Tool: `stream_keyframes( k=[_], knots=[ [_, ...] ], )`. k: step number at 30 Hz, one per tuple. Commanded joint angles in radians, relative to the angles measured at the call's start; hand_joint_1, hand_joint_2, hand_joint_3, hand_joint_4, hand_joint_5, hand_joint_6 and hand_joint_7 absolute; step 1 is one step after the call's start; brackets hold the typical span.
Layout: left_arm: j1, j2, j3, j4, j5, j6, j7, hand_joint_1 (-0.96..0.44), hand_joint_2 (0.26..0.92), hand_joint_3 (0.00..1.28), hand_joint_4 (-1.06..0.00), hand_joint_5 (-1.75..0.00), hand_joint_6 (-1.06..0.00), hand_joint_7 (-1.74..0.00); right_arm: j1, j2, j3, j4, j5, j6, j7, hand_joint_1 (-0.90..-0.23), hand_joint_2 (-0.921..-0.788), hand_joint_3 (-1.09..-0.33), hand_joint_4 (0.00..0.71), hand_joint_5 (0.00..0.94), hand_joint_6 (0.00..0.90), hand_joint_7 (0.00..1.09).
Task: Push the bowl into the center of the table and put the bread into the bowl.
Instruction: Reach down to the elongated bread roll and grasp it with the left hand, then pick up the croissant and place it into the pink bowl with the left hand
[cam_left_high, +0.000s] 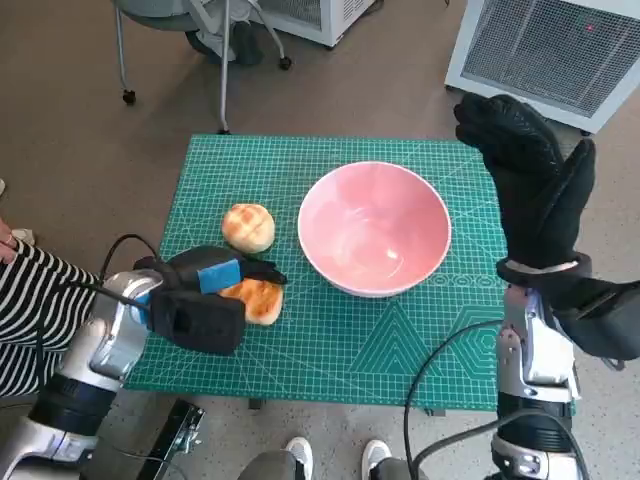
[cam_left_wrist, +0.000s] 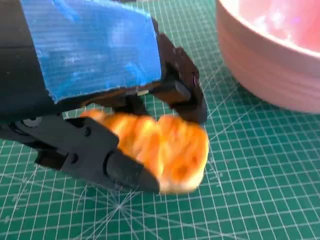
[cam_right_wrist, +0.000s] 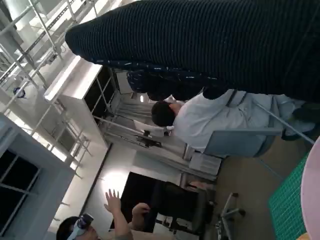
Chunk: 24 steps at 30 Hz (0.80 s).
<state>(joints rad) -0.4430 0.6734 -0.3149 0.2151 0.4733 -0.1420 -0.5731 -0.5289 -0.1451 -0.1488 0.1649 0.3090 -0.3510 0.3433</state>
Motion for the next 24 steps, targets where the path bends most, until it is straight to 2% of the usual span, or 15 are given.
stream_keyframes(
  k=[1, 13, 24],
  knots=[
    [0.016, 0.007, 0.006, 0.015, 0.01, -0.029, 0.024, 0.0, 0.918, 0.09, -0.71, -1.22, -0.58, -1.13, 0.024, 0.001, 0.002, 0.02, -0.006, 0.001, 0.007, -0.751, -0.921, -0.635, 0.209, 0.001, 0.135, 0.35],
    [0.004, 0.007, 0.033, 0.027, -0.01, -0.082, 0.061, 0.0, 0.919, 0.08, -0.71, -1.18, -0.57, -1.19, 0.021, -0.001, -0.001, 0.028, 0.001, -0.006, 0.014, -0.755, -0.921, -0.634, 0.2, 0.0, 0.129, 0.35],
    [-0.032, 0.001, 0.108, -0.127, -0.088, -0.03, 0.002, 0.0, 0.92, 0.08, -0.72, -1.19, -0.56, -1.18, 0.017, -0.004, -0.009, 0.034, 0.01, -0.005, 0.02, -0.757, -0.921, -0.634, 0.198, 0.0, 0.126, 0.35]
  ],
)
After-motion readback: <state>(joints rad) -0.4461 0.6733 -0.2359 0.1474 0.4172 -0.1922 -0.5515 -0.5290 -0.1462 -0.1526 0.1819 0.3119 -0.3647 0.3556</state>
